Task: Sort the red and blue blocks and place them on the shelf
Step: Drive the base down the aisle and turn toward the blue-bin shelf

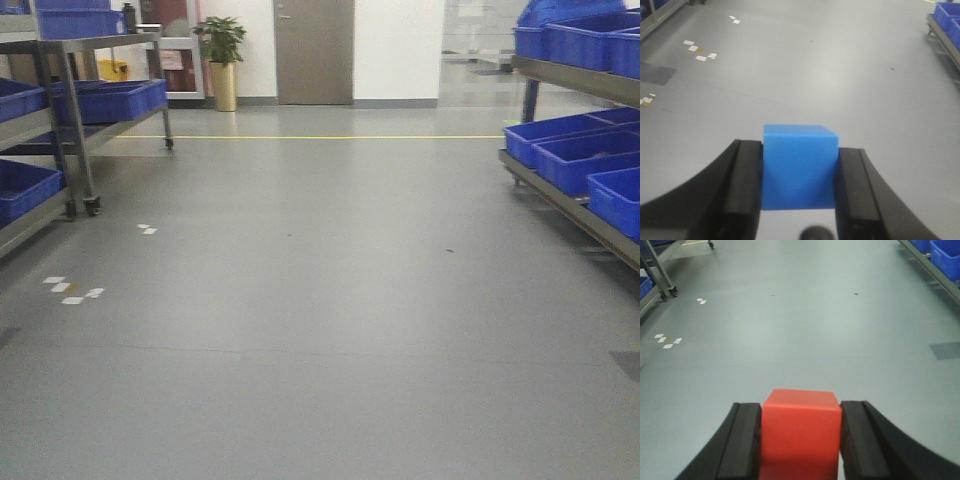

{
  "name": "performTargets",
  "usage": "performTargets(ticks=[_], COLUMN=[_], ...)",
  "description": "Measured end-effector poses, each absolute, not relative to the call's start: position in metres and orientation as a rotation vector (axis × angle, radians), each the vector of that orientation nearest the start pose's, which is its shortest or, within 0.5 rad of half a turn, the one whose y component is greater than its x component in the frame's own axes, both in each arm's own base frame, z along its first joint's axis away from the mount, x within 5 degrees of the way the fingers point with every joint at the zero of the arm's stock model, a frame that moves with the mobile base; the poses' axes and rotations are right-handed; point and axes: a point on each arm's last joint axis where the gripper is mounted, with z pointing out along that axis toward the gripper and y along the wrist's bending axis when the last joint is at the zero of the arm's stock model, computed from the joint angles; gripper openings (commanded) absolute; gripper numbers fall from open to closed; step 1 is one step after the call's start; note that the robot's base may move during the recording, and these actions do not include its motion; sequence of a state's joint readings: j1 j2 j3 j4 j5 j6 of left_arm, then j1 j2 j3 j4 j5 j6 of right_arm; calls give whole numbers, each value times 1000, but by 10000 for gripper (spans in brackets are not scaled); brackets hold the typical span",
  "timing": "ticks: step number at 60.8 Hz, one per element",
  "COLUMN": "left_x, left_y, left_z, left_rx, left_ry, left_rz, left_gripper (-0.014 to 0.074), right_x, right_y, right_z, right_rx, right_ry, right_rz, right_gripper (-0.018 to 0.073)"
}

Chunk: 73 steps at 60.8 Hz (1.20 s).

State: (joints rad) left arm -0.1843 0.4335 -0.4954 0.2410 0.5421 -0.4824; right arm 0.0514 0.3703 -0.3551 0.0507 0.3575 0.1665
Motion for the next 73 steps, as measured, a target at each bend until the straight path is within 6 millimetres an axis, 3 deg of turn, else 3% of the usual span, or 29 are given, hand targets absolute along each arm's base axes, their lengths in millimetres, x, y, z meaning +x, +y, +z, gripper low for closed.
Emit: performTargets(ticks=[73], left_x=[89], left_y=[-5], left_z=[302], left_rx=[-170], left_ry=[1945], left_rz=[-183], left_gripper=[122], right_x=[86], right_y=[6], right_z=[275], right_rx=[139], right_ry=[1855], right_rz=[201], right_gripper=[67])
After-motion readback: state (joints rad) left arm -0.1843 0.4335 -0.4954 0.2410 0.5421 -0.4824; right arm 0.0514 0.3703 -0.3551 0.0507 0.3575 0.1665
